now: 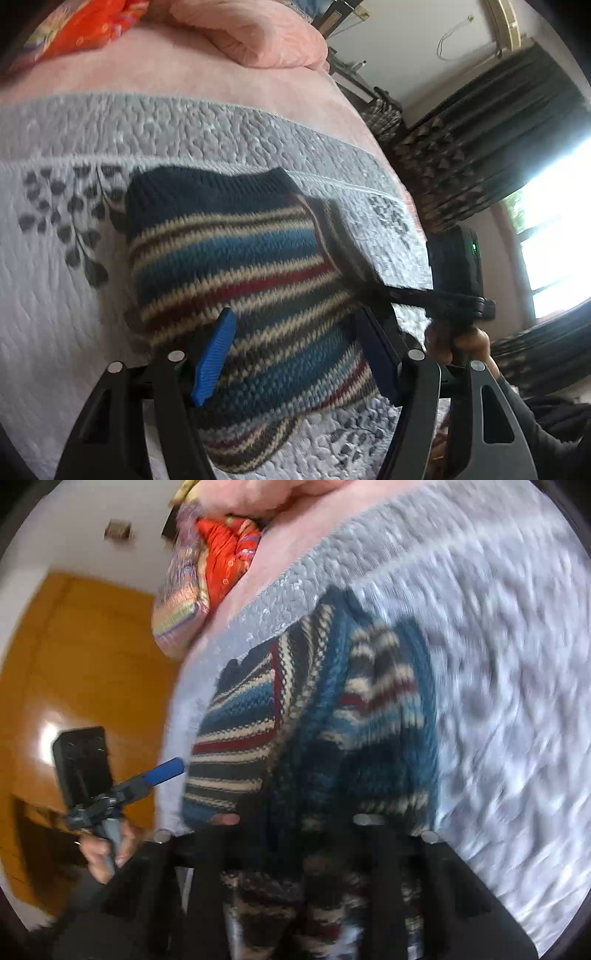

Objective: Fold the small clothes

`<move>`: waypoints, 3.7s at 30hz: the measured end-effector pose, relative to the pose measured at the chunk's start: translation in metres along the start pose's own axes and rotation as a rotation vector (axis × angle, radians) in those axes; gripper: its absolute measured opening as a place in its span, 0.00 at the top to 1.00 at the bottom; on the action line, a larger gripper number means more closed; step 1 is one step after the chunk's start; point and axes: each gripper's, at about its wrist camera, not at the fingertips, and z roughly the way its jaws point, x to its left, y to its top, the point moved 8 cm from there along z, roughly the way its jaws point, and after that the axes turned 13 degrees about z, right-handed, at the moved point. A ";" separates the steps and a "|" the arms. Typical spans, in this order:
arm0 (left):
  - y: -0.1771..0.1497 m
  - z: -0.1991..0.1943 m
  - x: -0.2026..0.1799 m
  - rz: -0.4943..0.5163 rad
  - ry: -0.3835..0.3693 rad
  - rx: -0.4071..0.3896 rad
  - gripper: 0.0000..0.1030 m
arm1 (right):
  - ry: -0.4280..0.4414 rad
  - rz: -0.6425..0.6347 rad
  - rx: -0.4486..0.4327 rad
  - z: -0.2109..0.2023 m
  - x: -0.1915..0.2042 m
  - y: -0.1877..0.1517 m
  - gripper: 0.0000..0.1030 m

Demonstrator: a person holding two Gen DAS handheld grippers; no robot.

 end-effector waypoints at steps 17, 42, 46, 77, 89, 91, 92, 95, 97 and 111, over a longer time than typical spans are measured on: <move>-0.007 0.008 -0.025 -0.063 -0.264 -0.017 0.33 | -0.015 0.061 0.032 -0.021 -0.018 -0.015 0.64; -0.035 0.071 -0.005 -0.101 -0.269 0.208 0.64 | -0.114 0.144 -0.084 -0.003 -0.055 0.053 0.92; -0.029 0.044 -0.021 -0.083 -0.279 0.132 0.49 | -0.045 0.135 -0.120 -0.021 -0.044 0.046 0.89; -0.049 0.040 -0.015 -0.233 -0.279 0.056 0.28 | -0.057 0.056 -0.074 -0.044 -0.029 -0.015 0.90; -0.083 -0.032 0.045 -0.225 -0.054 -0.052 0.15 | 0.019 0.147 -0.046 -0.067 -0.038 0.015 0.08; -0.097 -0.026 0.061 -0.281 -0.072 -0.040 0.15 | 0.041 0.199 0.007 -0.053 -0.048 0.032 0.08; -0.101 -0.021 0.067 -0.309 -0.100 -0.043 0.15 | 0.052 0.215 0.026 -0.046 -0.051 0.037 0.08; -0.117 -0.010 0.076 -0.387 -0.215 -0.084 0.15 | 0.061 0.234 0.090 -0.005 -0.057 0.052 0.09; -0.121 0.002 0.079 -0.427 -0.284 -0.109 0.15 | 0.064 0.228 0.136 0.010 -0.060 0.048 0.12; -0.109 0.057 0.052 -0.305 -0.399 0.016 0.12 | 0.084 0.139 0.229 0.065 -0.031 0.060 0.15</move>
